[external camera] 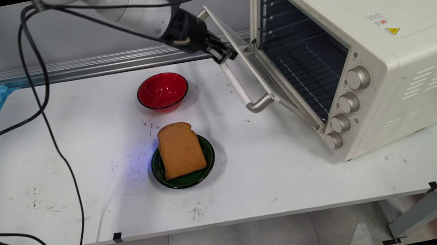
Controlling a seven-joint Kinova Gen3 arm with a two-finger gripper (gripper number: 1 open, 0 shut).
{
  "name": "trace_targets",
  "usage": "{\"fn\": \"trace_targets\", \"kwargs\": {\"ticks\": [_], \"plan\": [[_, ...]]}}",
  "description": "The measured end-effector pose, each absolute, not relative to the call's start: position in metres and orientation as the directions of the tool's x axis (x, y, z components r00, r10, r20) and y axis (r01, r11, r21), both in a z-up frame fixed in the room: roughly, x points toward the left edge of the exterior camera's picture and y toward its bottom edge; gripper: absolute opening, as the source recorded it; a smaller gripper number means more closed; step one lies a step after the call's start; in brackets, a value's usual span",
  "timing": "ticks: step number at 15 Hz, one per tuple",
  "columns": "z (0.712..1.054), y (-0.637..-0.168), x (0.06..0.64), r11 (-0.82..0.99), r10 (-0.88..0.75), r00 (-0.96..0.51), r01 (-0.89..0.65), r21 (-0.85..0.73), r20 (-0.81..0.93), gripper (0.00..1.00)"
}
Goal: Open the oven
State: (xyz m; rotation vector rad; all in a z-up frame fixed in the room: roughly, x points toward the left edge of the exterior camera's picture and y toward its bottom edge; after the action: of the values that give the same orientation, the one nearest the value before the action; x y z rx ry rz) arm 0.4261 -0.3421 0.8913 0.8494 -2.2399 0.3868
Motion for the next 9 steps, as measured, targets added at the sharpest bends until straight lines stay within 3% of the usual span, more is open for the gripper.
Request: {"fn": "trace_targets", "kwargs": {"ticks": [9], "plan": [[0.859, -0.318, 0.454, 0.719, -0.488, -0.513, -0.695, -0.008, 0.707, 0.0]]}}
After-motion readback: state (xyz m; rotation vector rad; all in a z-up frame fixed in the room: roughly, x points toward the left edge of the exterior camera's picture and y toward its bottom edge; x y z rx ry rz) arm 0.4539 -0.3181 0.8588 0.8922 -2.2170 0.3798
